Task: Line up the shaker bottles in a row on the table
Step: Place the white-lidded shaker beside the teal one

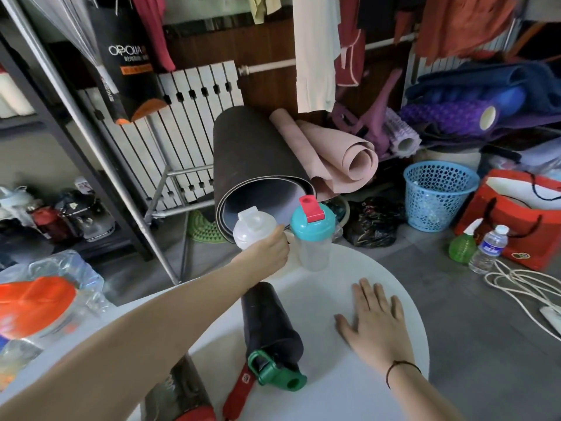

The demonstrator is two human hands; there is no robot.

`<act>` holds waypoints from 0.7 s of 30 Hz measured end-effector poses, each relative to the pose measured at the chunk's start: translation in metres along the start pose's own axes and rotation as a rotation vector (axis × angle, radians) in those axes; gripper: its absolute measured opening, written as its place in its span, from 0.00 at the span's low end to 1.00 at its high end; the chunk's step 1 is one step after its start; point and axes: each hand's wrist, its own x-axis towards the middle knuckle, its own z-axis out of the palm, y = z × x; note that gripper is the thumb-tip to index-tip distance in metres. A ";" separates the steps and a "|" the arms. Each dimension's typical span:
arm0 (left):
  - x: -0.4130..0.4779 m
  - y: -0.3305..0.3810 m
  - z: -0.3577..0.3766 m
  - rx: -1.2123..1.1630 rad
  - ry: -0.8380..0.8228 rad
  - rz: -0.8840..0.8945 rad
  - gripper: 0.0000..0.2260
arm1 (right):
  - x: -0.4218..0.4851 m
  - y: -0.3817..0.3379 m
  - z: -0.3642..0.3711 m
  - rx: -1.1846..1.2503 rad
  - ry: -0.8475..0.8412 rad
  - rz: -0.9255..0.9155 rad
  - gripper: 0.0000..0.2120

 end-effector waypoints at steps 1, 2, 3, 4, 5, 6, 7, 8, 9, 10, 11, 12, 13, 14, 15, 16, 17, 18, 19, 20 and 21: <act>-0.004 -0.001 -0.001 0.009 0.007 0.022 0.21 | 0.000 0.000 0.000 -0.003 -0.006 0.002 0.43; -0.008 -0.003 -0.002 0.018 0.007 0.046 0.23 | 0.000 0.000 0.000 -0.006 -0.010 0.004 0.44; -0.012 -0.007 -0.005 0.030 0.015 0.060 0.24 | 0.000 -0.001 -0.001 -0.008 -0.013 0.008 0.44; -0.015 -0.012 -0.009 0.044 0.028 0.070 0.26 | 0.000 -0.001 -0.001 -0.009 -0.013 0.010 0.44; -0.019 -0.017 -0.013 0.051 0.037 0.086 0.28 | 0.000 -0.001 -0.001 -0.008 -0.013 0.011 0.44; -0.022 -0.020 -0.014 0.046 0.018 0.104 0.30 | 0.000 -0.001 -0.001 -0.008 -0.014 0.011 0.44; -0.025 -0.024 -0.015 0.026 -0.008 0.115 0.31 | 0.000 -0.001 -0.001 -0.009 -0.014 0.012 0.44; -0.029 -0.028 -0.014 0.002 -0.013 0.112 0.32 | 0.000 -0.001 -0.001 -0.010 -0.015 0.014 0.44; -0.034 -0.031 -0.010 -0.022 0.017 0.100 0.33 | 0.000 -0.001 -0.002 -0.012 -0.015 0.016 0.44; -0.040 -0.035 -0.007 -0.040 0.067 0.080 0.33 | -0.001 -0.001 -0.002 -0.013 -0.014 0.018 0.44; -0.047 -0.040 -0.003 -0.080 0.135 0.046 0.35 | -0.001 -0.001 -0.002 -0.014 -0.013 0.020 0.45; -0.054 -0.045 0.000 -0.153 0.213 -0.007 0.37 | -0.001 -0.001 -0.002 -0.015 -0.011 0.021 0.45; -0.061 -0.048 0.004 -0.260 0.326 -0.069 0.39 | -0.001 -0.001 -0.001 -0.014 -0.011 0.021 0.45; -0.067 -0.047 0.009 -0.395 0.448 -0.142 0.40 | -0.001 -0.001 -0.001 -0.011 -0.009 0.020 0.45; -0.072 -0.045 0.011 -0.542 0.559 -0.246 0.40 | -0.001 -0.001 -0.002 -0.007 -0.007 0.018 0.45; -0.077 -0.043 0.012 -0.723 0.611 -0.393 0.41 | -0.001 -0.001 -0.002 -0.003 -0.002 0.016 0.44; -0.080 -0.043 0.010 -0.970 0.591 -0.549 0.44 | -0.001 -0.001 -0.002 0.000 0.001 0.017 0.44; -0.082 -0.042 0.009 -1.276 0.512 -0.719 0.48 | -0.001 -0.002 -0.001 -0.001 0.001 0.019 0.44; -0.082 -0.039 0.009 -1.602 0.388 -0.864 0.54 | -0.001 -0.002 -0.002 -0.006 -0.001 0.019 0.44; -0.080 -0.036 0.009 -1.861 0.275 -0.952 0.58 | -0.001 -0.002 -0.002 -0.013 -0.002 0.017 0.44; -0.077 -0.033 0.011 -2.050 0.209 -0.994 0.62 | -0.001 -0.002 -0.002 -0.019 -0.004 0.014 0.44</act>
